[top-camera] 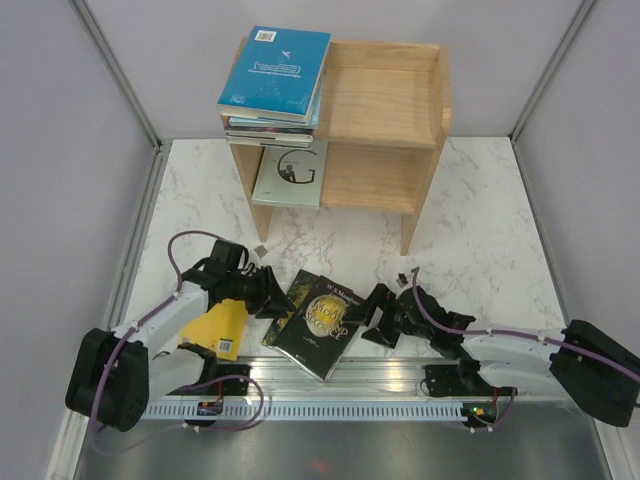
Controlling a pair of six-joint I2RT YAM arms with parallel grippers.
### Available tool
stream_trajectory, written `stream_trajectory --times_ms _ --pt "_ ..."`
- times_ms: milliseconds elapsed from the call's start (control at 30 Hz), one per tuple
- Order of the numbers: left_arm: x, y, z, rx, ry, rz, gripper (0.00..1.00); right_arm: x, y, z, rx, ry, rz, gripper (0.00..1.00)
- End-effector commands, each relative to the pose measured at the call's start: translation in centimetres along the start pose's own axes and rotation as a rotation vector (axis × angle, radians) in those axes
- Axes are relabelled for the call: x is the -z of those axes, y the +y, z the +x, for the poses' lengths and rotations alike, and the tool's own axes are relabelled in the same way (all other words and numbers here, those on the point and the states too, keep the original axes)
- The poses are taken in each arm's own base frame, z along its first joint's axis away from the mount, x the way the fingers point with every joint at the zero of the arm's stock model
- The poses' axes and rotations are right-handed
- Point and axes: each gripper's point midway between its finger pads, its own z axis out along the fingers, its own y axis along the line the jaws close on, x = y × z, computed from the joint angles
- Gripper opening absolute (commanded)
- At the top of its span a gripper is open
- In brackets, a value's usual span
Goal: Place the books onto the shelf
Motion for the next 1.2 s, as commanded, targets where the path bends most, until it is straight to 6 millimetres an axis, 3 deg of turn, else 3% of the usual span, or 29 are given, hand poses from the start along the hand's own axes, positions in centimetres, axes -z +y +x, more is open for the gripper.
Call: stream_trajectory --times_ms 0,33,100,233,400,500,533,567,600,667,700,733,800,867,967,1100,1167 --pt "-1.1 0.9 -0.3 -0.029 0.013 0.003 0.40 -1.4 -1.2 -0.1 0.004 -0.026 0.018 0.95" --pt "-1.3 1.1 -0.3 -0.024 0.020 0.003 0.39 -1.8 -0.2 -0.2 0.010 -0.029 -0.014 0.92" --pt "-1.9 1.4 -0.3 -0.012 0.041 0.006 0.37 -2.7 -1.0 0.3 0.014 -0.010 0.021 0.83" --pt "-2.2 1.6 -0.1 -0.005 0.065 0.015 0.35 -3.7 -0.3 0.6 0.011 0.009 0.002 0.49" --pt "-2.6 1.8 0.3 0.017 0.091 0.035 0.35 -2.8 -0.4 0.1 0.006 -0.033 0.005 0.31" --pt "-2.8 2.0 0.7 0.031 0.112 0.044 0.33 -2.1 -0.4 -0.2 0.005 -0.055 0.000 0.16" --pt "-2.8 1.9 0.5 0.031 0.109 0.048 0.32 -1.8 0.3 -0.3 0.010 -0.062 -0.024 0.03" --pt "-2.8 1.8 0.5 0.026 0.106 0.051 0.32 -1.6 0.6 -0.4 0.013 -0.066 -0.031 0.00" --pt "-2.7 1.6 0.4 0.020 0.101 0.057 0.32 -1.4 0.3 -0.5 0.019 -0.068 -0.012 0.00" --pt "-2.2 0.9 0.3 0.003 0.087 0.072 0.33 -0.8 1.9 -0.8 0.044 -0.081 -0.048 0.00" --pt "-2.0 0.3 0.0 -0.012 0.075 0.079 0.35 -0.5 1.1 -0.7 0.051 -0.080 -0.008 0.00" --pt "-1.5 -0.2 0.0 -0.020 0.068 0.084 0.36 0.1 2.5 -1.2 0.058 -0.109 -0.043 0.00" --pt "-0.8 -1.6 -0.7 -0.056 0.043 0.099 0.44 0.8 2.4 -1.6 0.061 -0.129 -0.029 0.00" --pt "0.1 -2.8 -1.1 -0.083 0.016 0.120 0.57 1.9 3.6 -2.1 0.055 -0.160 -0.074 0.00" --pt "1.0 -4.6 -1.7 -0.117 -0.014 0.161 0.69 3.2 4.8 -2.5 0.035 -0.185 -0.117 0.00" --pt "1.7 -5.7 -2.2 -0.153 -0.040 0.187 0.70 4.5 5.8 -2.7 0.028 -0.201 -0.130 0.00" --pt "1.8 -5.8 -2.3 -0.159 -0.046 0.191 0.69 5.2 7.2 -2.9 0.035 -0.209 -0.163 0.00"
